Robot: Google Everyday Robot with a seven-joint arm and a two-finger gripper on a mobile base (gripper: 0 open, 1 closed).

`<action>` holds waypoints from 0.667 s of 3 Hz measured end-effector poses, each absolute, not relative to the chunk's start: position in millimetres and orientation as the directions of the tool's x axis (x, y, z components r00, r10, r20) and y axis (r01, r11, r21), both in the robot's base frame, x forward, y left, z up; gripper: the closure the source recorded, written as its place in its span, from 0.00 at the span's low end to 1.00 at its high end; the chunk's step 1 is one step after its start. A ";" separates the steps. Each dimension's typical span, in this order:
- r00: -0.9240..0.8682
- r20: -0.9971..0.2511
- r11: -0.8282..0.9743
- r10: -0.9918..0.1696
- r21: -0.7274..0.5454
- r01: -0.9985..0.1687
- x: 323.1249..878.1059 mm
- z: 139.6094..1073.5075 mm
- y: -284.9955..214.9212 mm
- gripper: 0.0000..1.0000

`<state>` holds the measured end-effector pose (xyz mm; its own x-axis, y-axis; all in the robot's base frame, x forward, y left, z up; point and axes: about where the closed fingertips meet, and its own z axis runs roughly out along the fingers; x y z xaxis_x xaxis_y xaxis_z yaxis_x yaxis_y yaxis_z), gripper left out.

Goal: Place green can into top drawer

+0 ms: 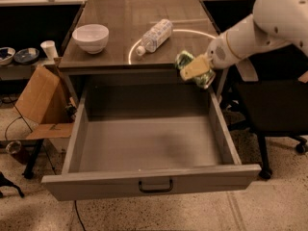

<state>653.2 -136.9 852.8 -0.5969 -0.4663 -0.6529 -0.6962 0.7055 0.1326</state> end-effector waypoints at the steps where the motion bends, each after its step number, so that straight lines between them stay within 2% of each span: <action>1: -0.624 -0.587 0.644 -0.516 0.214 -0.735 616.4 800.6 -127.2 1.00; 2: -0.650 -0.524 0.616 -0.550 0.271 -0.740 587.4 748.5 -123.8 1.00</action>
Offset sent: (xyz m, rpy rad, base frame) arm -0.1028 0.0121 -0.1663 -0.0251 0.3081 0.1684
